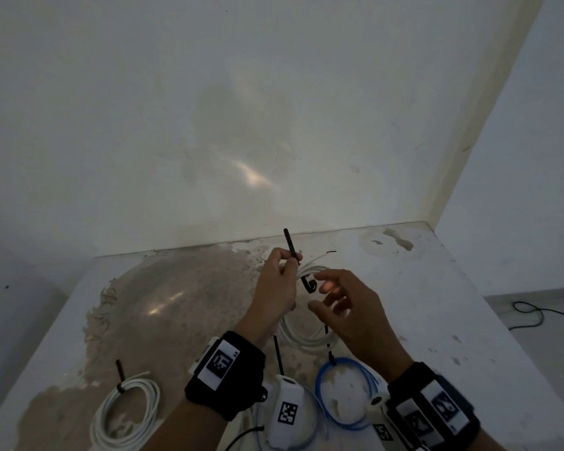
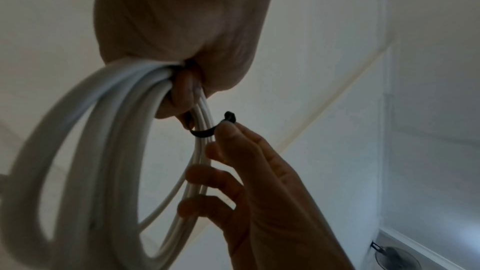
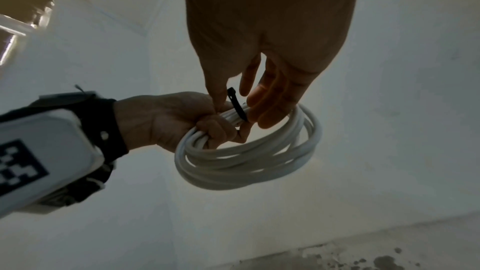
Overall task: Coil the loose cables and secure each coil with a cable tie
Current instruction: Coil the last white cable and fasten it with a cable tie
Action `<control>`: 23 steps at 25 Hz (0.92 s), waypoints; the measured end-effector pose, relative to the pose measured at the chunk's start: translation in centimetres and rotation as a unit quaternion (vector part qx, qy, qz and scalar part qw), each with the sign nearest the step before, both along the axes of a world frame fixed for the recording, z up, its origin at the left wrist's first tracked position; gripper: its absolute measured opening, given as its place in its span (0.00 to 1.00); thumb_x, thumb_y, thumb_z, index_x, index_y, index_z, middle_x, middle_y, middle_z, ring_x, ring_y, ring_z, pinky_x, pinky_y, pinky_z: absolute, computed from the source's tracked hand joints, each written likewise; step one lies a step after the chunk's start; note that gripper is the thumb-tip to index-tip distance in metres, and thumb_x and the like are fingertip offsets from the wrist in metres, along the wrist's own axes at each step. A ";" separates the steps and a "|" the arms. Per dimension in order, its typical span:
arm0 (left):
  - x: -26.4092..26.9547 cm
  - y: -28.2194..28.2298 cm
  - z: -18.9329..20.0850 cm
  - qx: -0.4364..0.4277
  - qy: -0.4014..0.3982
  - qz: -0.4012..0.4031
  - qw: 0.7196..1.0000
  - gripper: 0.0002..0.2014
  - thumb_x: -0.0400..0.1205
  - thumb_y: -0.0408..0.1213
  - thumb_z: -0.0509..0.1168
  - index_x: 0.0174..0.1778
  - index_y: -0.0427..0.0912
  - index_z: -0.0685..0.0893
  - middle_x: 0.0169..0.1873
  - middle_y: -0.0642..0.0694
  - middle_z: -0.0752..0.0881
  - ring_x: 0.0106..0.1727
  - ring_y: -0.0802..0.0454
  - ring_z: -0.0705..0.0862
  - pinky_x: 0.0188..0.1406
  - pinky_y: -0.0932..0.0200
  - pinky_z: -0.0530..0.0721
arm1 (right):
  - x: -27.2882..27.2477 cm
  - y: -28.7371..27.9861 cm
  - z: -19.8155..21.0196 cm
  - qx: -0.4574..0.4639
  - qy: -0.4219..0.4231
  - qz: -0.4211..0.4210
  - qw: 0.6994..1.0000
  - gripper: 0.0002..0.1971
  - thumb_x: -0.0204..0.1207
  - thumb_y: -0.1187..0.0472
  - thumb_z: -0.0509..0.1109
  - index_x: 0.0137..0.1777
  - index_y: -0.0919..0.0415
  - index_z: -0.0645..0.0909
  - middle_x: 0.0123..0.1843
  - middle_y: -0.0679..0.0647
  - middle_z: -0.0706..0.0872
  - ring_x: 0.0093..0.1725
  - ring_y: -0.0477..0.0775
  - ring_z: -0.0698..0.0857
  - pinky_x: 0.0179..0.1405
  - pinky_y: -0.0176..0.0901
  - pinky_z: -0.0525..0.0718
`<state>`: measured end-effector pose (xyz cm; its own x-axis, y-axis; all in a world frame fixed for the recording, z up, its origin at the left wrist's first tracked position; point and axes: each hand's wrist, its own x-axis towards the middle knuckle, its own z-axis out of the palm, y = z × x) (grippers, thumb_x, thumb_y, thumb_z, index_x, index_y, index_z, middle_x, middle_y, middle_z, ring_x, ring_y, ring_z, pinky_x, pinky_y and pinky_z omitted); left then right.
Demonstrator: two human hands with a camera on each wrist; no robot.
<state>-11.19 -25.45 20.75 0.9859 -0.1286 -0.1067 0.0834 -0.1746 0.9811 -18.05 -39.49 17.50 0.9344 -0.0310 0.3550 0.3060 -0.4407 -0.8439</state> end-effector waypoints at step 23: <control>-0.3 0.6 -0.3 0.172 -0.151 -0.063 0.971 0.11 0.87 0.40 0.57 0.53 0.47 0.85 0.41 0.61 0.83 0.42 0.67 0.81 0.36 0.77 0.72 | 3.7 0.9 2.0 0.082 -0.065 -0.105 0.989 0.11 0.82 0.67 0.69 0.62 0.62 0.87 0.48 0.54 0.87 0.46 0.40 0.87 0.35 0.27 0.87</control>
<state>-11.51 -24.86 20.47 0.9576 -0.2585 0.1275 -0.2430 -0.4860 0.8395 -14.35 -38.55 19.48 0.8479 -0.2869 0.4459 0.3326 -0.3670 -0.8687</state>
